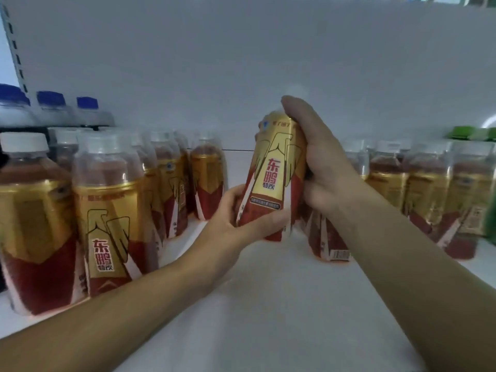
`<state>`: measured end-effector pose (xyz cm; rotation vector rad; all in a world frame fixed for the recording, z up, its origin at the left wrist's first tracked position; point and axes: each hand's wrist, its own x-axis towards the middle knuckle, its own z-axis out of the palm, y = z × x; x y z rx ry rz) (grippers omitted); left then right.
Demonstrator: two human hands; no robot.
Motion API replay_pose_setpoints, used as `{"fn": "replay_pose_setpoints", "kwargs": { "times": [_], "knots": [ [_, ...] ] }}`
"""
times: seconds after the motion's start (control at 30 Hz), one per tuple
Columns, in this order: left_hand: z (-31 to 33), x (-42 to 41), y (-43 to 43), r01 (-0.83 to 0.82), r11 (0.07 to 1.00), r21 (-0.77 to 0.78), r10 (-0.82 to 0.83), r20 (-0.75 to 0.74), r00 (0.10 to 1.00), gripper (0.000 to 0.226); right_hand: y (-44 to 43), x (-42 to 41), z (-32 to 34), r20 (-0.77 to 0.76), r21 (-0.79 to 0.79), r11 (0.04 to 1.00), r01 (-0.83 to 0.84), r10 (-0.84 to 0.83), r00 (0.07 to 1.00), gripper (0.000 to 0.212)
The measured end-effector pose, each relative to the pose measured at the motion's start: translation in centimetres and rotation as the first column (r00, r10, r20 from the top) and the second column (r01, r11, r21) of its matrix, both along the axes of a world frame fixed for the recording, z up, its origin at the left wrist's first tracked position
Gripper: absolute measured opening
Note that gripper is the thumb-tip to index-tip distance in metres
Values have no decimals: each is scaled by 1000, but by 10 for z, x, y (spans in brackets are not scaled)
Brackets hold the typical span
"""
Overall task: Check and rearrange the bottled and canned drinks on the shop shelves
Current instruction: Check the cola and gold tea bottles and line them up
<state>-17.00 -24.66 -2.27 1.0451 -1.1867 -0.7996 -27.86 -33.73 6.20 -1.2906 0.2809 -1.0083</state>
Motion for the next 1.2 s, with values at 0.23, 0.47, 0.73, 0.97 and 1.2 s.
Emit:
{"fn": "replay_pose_setpoints", "kwargs": {
  "times": [0.23,0.47,0.73,0.97,1.2],
  "knots": [
    [0,7,2,-20,999,-39,19,-28,999,62,-6,3,-2,180,79,994,-81,66,981,33],
    [4,3,0,289,955,69,-256,-303,918,69,-6,4,-28,70,117,992,-43,35,997,57],
    [1,7,-6,85,996,-37,-92,-303,948,58,-6,7,-27,156,16,992,127,-128,979,66],
    [3,7,-2,300,948,103,-216,-482,849,72,-8,4,-28,209,61,998,-28,15,978,65],
    [3,6,-5,151,988,-26,-147,-424,894,50,-12,9,-30,216,22,995,102,-104,971,64]
  ]
}}
